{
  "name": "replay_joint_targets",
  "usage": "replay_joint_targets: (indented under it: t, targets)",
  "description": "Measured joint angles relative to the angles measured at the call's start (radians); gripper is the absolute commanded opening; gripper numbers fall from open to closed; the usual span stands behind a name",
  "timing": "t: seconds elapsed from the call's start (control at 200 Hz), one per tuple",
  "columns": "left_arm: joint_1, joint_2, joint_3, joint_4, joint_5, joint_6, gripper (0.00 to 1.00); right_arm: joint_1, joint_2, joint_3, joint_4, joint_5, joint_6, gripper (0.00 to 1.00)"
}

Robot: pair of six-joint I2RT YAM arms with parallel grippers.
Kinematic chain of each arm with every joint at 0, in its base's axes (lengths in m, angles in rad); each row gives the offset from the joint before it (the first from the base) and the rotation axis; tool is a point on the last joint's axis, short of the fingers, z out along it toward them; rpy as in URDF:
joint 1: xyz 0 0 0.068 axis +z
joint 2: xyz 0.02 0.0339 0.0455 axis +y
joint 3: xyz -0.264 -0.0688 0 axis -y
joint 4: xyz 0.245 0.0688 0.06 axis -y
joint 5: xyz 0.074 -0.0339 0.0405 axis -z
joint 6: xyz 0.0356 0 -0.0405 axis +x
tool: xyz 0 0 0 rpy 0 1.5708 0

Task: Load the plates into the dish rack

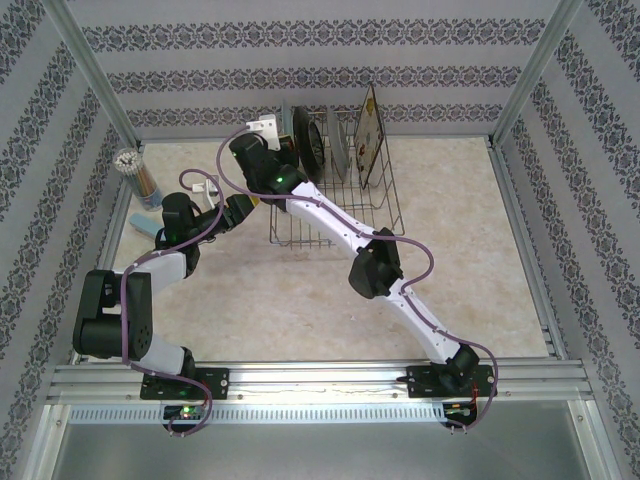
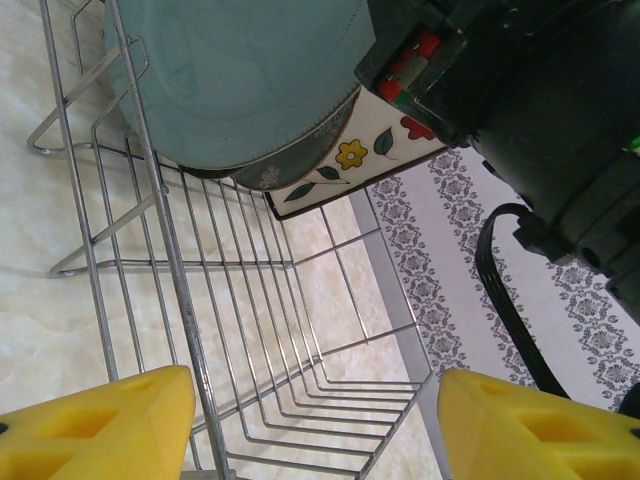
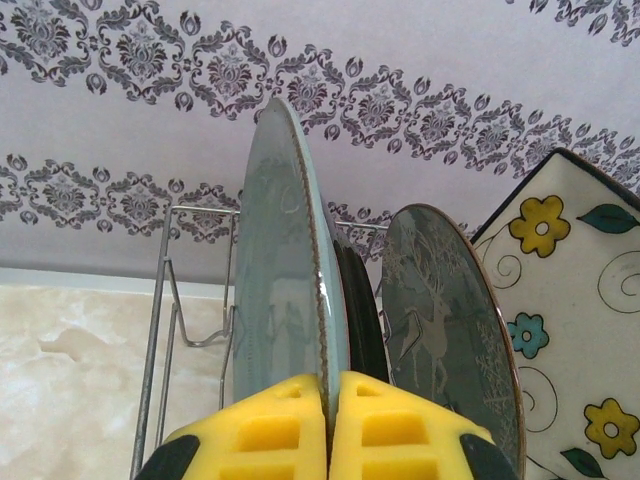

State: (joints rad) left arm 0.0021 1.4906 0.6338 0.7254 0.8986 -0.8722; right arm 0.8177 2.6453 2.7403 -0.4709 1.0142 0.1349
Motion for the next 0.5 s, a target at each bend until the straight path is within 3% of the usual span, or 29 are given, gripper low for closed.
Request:
replay_joint_targets:
  t: [0.5]
  targets:
    - [0.000, 0.004, 0.000, 0.001, 0.003, 0.000, 0.65, -0.018, 0.051, 0.009, 0.136, 0.015, -0.079, 0.00]
